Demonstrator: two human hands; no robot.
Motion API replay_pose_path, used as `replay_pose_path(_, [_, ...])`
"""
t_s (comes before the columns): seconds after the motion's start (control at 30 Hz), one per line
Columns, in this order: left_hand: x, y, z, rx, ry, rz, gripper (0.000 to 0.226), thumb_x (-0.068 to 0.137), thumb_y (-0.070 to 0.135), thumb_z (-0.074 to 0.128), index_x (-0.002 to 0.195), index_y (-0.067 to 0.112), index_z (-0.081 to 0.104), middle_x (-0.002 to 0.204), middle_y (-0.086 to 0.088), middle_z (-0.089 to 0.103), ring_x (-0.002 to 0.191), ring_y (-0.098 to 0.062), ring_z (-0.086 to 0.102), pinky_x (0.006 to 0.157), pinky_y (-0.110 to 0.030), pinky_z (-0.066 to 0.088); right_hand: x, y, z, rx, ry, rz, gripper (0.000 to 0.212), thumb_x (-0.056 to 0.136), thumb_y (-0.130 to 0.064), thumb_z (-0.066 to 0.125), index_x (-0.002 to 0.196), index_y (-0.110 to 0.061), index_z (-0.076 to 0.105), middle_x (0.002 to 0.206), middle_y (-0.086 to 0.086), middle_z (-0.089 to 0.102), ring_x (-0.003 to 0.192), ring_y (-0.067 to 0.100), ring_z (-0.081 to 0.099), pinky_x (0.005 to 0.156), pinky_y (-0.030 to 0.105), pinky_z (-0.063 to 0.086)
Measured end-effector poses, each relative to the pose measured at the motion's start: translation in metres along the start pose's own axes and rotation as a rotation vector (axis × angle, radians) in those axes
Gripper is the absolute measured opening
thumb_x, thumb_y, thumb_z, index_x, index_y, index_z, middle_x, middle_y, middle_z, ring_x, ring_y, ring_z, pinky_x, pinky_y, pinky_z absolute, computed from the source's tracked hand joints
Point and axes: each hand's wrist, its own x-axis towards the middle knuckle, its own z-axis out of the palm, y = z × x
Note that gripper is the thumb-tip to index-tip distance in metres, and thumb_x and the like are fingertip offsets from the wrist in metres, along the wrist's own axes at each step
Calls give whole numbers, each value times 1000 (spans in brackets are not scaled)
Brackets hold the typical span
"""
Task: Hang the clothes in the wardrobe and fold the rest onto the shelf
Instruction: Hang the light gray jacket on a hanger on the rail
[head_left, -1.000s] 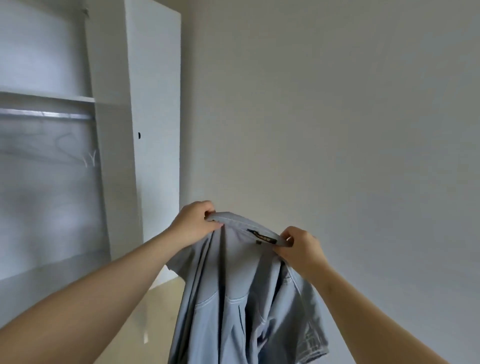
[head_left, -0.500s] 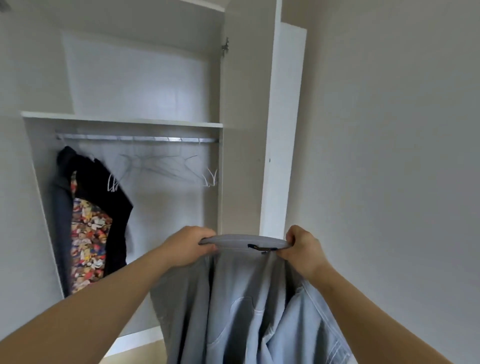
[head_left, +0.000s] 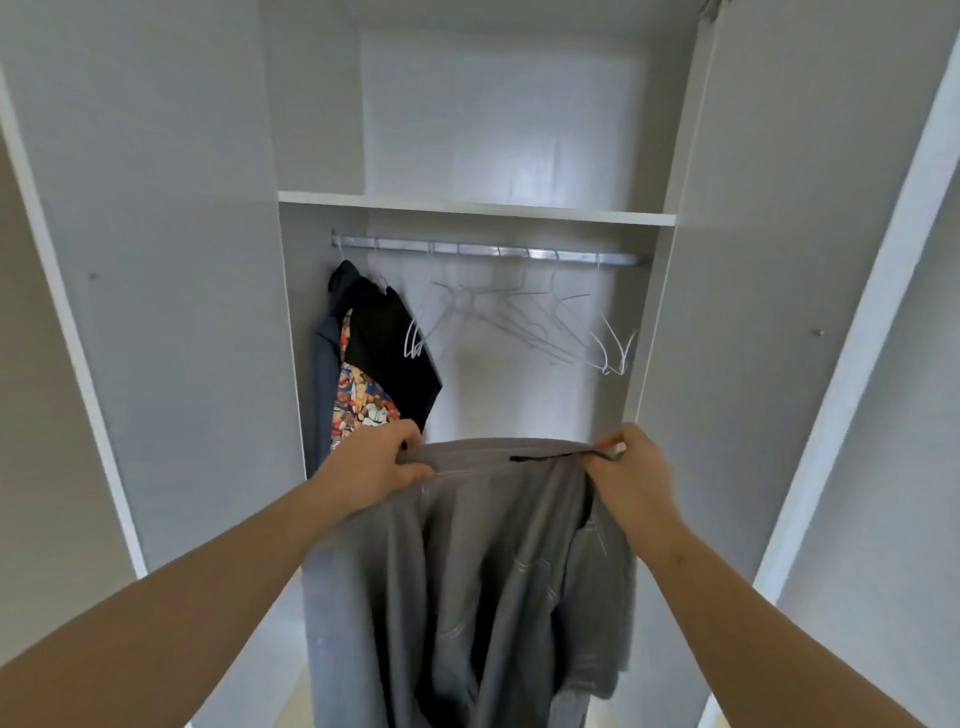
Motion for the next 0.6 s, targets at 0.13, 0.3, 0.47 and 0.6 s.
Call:
replay_pose_path(0.13, [39,-31,13,196,-286,-63,18,87,28,59,77,14,53,69,8,43,68,-9,43,53,-9,29,64,14,31,36,-63,-45,25,81,-10,66,93,-29,55,65,-9,47,55,2,44,42,9,36])
replay_pose_path(0.3, [99,-65,14,80,-99,-395,31,93,25,51,64,22,40,69,6,43,69,-12,43,54,-20,29,144,12,70,52,-164,-51,16,80,-15,67,74,-29,61,66,-8,55,58,5,50,48,12,32])
replay_pose_path(0.47, [135,-81,15,-41,148,-529,32,95,30,48,66,21,42,68,4,46,66,-12,44,53,-18,30,198,3,103,117,-284,-60,14,80,-17,66,72,-27,61,70,-4,61,63,8,55,51,15,36])
replay_pose_path(0.6, [147,-108,6,-250,256,-596,31,92,26,55,63,22,48,66,1,51,63,-10,48,53,-19,34,219,-3,136,71,-573,-95,10,81,-14,68,74,-22,65,77,-4,63,68,5,56,53,11,41])
